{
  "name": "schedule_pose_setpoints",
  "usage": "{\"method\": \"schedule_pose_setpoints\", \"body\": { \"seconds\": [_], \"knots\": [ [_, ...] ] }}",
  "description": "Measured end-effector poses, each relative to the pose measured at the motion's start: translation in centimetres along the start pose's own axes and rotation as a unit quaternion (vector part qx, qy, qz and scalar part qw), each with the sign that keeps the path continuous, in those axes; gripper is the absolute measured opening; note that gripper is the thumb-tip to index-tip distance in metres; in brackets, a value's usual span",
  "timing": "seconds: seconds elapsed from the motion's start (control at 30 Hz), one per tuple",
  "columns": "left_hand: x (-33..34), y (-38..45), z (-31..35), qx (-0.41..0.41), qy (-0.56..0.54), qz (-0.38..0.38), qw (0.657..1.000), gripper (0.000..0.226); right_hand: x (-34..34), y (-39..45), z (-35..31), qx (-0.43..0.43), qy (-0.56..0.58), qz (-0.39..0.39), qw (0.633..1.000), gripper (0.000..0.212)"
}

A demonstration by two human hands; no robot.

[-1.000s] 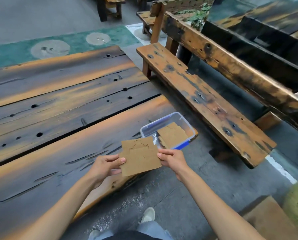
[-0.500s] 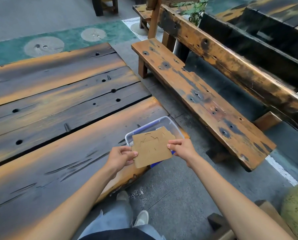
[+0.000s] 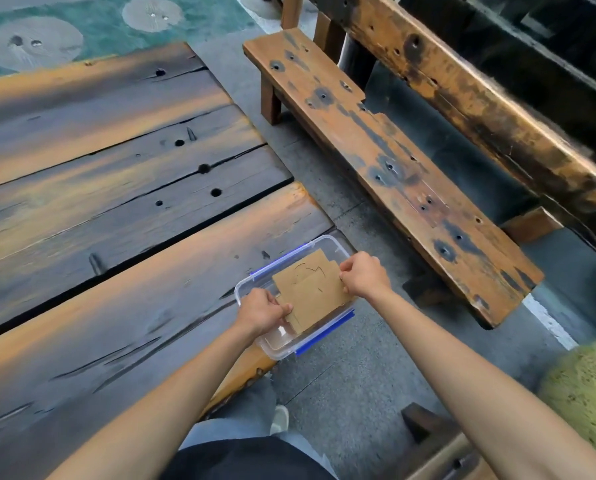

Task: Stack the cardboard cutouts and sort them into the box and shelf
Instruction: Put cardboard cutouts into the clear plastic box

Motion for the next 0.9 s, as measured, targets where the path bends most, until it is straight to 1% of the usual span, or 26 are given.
{"method": "schedule_pose_setpoints", "body": {
  "seconds": [0.1, 0.2, 0.3, 0.47, 0.63, 0.77, 0.9],
  "knots": [
    [0.4, 0.7, 0.4, 0.007, 0.059, 0.014, 0.998, 0.026, 0.6, 0.5, -0.2, -0.002, -0.056, 0.002, 0.998, 0.02],
    [0.6, 1.6, 1.2, 0.053, 0.111, 0.014, 0.992, 0.019, 0.8, 0.8, -0.1, -0.005, -0.113, 0.018, 0.993, 0.024],
    [1.3, 2.2, 1.6, 0.075, 0.157, -0.006, 0.985, 0.031, 1.0, 0.8, 0.0, -0.003, -0.146, 0.033, 0.989, 0.026],
    [2.3, 2.2, 1.6, 0.096, 0.235, -0.017, 0.967, 0.024, 1.5, 0.5, 0.2, -0.006, -0.198, 0.035, 0.98, 0.027],
    [2.6, 2.5, 1.7, 0.116, 0.253, -0.003, 0.961, 0.022, 1.9, -0.2, 0.4, -0.016, -0.238, 0.038, 0.97, 0.027],
    [2.8, 2.6, 1.6, 0.113, 0.242, 0.004, 0.964, 0.028, 2.0, -0.5, 0.3, -0.039, -0.273, 0.031, 0.961, 0.024],
    [2.7, 2.6, 1.4, 0.108, 0.232, 0.017, 0.967, 0.034, 1.6, -0.5, 0.6, -0.052, -0.279, 0.032, 0.958, 0.023]
  ]
}}
Point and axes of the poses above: each hand's wrist, its own y-axis towards the middle knuckle, its own x-axis out of the palm, z = x × y, the point moved 5 cm from there along y, towards the middle knuckle, and after that the axes turned 14 degrees about y, right-handed, at the moved point
